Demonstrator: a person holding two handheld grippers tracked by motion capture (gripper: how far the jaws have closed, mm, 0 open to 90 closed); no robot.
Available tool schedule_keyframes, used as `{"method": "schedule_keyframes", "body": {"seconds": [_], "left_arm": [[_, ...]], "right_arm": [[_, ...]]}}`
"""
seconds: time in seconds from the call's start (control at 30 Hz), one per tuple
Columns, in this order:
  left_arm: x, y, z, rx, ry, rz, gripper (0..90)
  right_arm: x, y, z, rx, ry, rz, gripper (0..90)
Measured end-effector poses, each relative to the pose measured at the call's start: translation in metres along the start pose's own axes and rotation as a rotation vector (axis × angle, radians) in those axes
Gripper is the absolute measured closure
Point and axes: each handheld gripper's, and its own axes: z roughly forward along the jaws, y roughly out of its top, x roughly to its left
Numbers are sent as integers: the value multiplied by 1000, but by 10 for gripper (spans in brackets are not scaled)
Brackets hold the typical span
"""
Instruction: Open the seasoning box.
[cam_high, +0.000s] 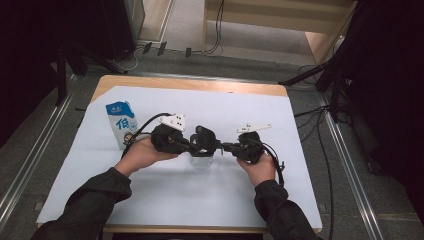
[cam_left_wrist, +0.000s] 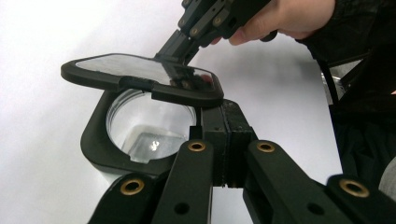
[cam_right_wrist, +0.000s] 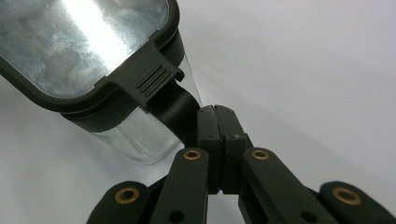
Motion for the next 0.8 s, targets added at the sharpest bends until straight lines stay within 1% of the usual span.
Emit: {"method": "schedule_keyframes", "body": {"seconds": [0.07,0.17,0.23,0.37,0.5,0.53,0.63,0.67,0.7,0.73,0.8], "left_arm": [[-1,1,1,3,10,-5,900],[0,4,1,0,15,-27,900],[0,5,2,-3,15,-29,900],[-1,10,4,10,15,-28,900],[0,18,8,-2,18,-40,900],[0,20,9,0,10,-37,900],[-1,26,14,10,12,-27,900],[0,29,16,18,10,-30,900],[0,29,16,18,10,-30,900],[0,33,18,23,12,-30,900],[0,35,18,28,11,-28,900]], "right_arm": [[1,0,0,3,2,1,900],[2,0,0,2,0,-9,900],[1,0,0,1,1,-8,900],[2,0,-1,0,3,0,900],[2,-1,-3,-10,15,14,900],[2,-1,-3,-10,15,14,900],[3,-2,-4,-10,20,18,900],[3,-2,-5,-10,23,20,900],[3,-2,-5,-10,23,20,900],[3,-3,-6,-17,27,33,900],[4,-5,-6,-23,27,39,900]]}}
